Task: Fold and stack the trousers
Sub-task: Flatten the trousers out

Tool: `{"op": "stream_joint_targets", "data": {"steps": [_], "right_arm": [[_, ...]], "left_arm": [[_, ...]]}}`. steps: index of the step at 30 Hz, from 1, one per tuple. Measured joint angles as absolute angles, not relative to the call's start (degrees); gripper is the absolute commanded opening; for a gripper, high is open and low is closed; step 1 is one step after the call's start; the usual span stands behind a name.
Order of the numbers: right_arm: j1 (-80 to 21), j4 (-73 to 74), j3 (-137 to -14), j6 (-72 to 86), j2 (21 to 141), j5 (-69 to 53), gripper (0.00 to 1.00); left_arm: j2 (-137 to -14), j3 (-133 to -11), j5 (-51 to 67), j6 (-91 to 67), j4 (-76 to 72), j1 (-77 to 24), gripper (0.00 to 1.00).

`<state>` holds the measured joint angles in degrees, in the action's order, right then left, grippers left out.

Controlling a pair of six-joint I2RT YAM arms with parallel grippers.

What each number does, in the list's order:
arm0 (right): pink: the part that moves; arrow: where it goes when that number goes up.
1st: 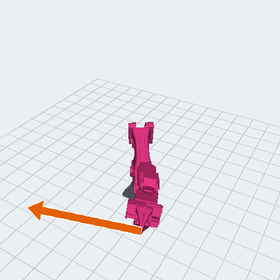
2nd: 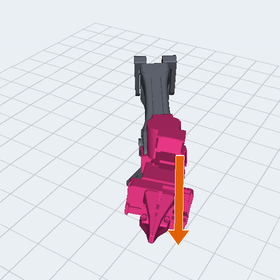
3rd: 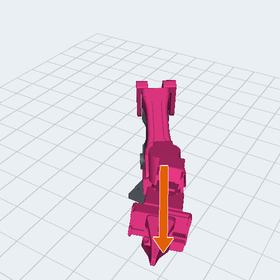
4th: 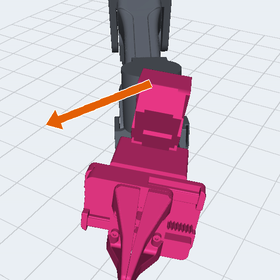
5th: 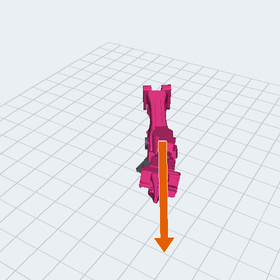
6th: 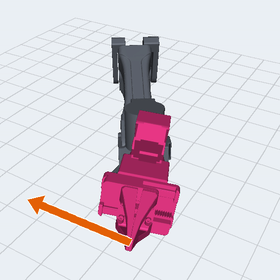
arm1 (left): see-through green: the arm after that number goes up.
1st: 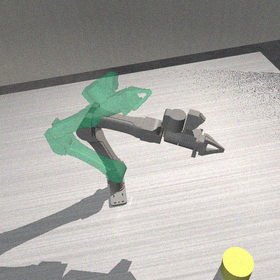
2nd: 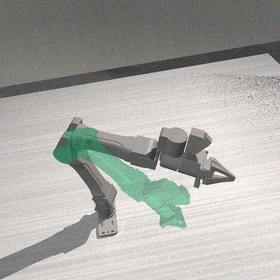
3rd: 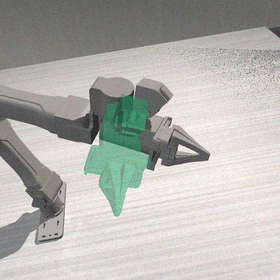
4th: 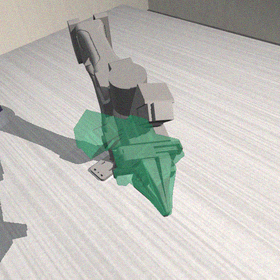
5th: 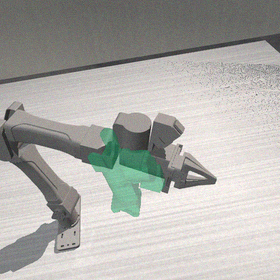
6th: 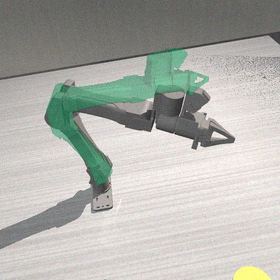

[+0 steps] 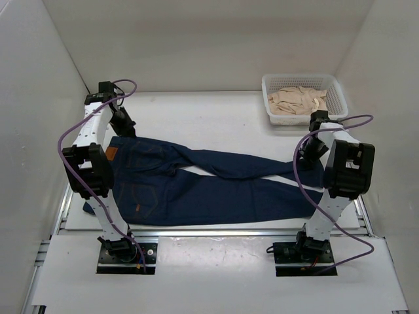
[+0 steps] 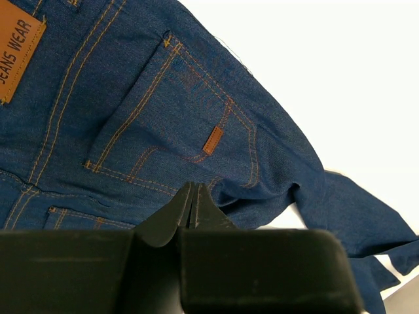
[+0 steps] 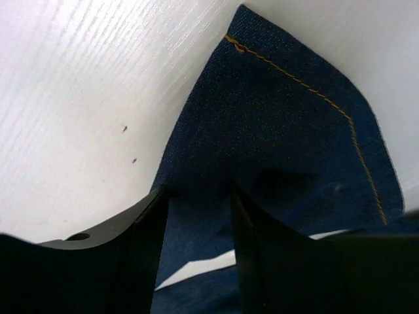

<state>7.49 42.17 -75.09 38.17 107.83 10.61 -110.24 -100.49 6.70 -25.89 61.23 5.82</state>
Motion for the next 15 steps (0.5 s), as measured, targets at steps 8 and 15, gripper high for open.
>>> {"op": "stream_joint_targets", "data": {"steps": [8,15], "right_arm": [[7.40,41.45,-78.11,37.87,111.87,9.54,0.00],[7.09,40.62,-83.81,37.26,106.89,5.78,0.00]], "left_arm": [[-110.24,-100.49,6.68,-25.50,61.25,5.82,0.10],[-110.24,-100.49,6.68,-25.43,61.23,5.85,0.10]]}}
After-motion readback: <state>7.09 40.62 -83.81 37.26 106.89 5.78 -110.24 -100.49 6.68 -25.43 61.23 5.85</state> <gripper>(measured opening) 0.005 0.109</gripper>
